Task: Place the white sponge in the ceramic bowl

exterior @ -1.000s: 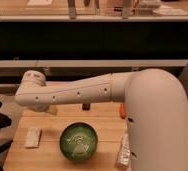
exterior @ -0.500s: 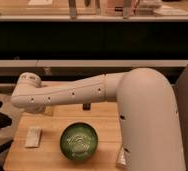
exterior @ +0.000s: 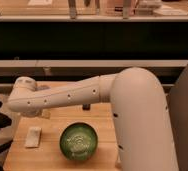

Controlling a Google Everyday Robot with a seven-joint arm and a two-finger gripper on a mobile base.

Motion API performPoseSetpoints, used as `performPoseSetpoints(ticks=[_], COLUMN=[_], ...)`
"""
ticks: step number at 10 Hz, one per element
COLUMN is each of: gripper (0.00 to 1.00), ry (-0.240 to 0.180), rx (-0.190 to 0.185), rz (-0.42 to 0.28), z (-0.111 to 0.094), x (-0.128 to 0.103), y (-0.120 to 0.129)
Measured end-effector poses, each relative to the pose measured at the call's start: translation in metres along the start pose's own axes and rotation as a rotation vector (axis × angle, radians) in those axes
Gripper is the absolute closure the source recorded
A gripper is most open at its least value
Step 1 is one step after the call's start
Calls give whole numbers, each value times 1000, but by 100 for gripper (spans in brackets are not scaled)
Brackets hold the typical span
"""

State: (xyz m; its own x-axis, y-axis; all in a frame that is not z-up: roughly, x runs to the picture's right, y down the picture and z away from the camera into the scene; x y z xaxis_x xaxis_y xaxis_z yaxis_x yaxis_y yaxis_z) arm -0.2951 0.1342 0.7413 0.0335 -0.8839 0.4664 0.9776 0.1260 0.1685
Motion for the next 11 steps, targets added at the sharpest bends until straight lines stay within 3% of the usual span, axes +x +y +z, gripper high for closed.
performPoseSetpoints(ticks=[2, 5, 11], gripper=[20, 20, 20], ry=[-9, -34, -93], rx=[-2, 37, 60], rz=[-20, -29, -101], z=[6, 27, 59], x=[-5, -17, -39], y=[-2, -8, -15])
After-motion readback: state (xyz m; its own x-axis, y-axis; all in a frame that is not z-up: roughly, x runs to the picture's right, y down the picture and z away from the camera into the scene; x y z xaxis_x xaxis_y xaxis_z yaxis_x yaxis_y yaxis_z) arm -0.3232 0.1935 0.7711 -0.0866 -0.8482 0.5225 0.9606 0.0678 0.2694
